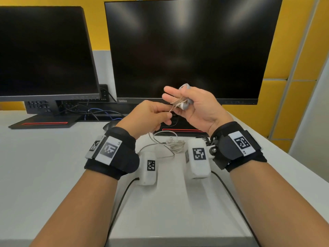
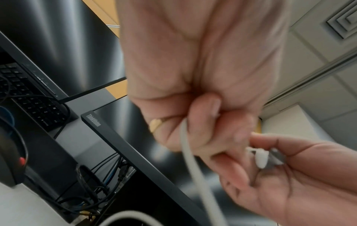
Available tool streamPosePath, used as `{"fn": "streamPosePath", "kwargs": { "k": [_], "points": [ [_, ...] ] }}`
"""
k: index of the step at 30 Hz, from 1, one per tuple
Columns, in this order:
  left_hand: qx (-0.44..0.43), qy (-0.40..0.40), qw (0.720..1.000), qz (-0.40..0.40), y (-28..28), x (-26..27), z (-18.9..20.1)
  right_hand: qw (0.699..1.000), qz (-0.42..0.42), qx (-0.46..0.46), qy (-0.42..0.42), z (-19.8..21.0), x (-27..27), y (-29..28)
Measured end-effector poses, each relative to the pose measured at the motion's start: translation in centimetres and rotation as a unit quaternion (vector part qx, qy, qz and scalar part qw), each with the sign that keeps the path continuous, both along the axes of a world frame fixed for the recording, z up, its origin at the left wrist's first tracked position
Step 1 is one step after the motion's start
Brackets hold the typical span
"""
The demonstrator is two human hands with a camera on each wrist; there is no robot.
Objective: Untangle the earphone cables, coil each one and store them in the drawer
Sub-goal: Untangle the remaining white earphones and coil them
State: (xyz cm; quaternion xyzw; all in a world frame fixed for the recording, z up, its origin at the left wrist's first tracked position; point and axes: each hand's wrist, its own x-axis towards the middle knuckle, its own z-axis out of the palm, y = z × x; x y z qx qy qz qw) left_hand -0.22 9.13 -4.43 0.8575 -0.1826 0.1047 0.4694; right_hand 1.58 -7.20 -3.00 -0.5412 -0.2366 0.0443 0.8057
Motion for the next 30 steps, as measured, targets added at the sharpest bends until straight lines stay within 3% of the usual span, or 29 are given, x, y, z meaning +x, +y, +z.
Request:
{"fn": "streamPosePath", "kwargs": {
  "k": [4,6,8,11,15,18,21,23,26,28,30],
  "points": [
    [0.025,0.032,0.998,-0.043,-0.2,-0.6,0.2,0.969,-0.139,-0.182,-0.088,-0.5,0.6,0.4],
    [-0.018,0.003,0.998,-0.053,-0.2,-0.7,0.2,0.943,-0.131,-0.281,-0.121,-0.8,0.3,0.8],
    [-0.052,-0.047,0.997,-0.031,-0.1,-0.5,0.3,0.934,-0.083,-0.321,-0.132,-0.8,0.0,0.9],
    [-0.094,-0.125,0.987,0.026,0.1,0.0,0.4,0.94,-0.031,-0.329,-0.09,-0.6,-0.4,0.5],
    [-0.131,-0.159,0.977,0.048,0.3,0.4,0.3,0.972,0.059,-0.225,-0.038,-0.4,-0.8,-0.1],
    [-0.103,-0.144,0.983,0.047,0.2,0.3,0.2,0.992,0.073,-0.098,-0.021,0.1,-1.1,0.0],
    [-0.022,-0.058,0.997,0.034,0.1,0.2,0.1,0.999,0.034,-0.009,-0.025,0.1,-0.6,0.1],
    [0.025,0.005,1.0,0.001,0.0,-0.2,0.1,0.995,-0.04,-0.069,-0.066,-0.2,0.1,0.4],
    [0.0,0.018,0.998,-0.068,0.0,-0.9,0.4,0.946,-0.145,-0.258,-0.134,-0.9,0.6,1.0],
    [-0.051,-0.012,0.995,-0.08,0.2,-0.9,0.7,0.927,-0.142,-0.317,-0.144,-0.9,0.2,1.2],
    [-0.087,-0.053,0.994,-0.04,0.4,-0.6,0.7,0.931,-0.103,-0.332,-0.115,-0.6,-0.3,1.1]
  ]
}}
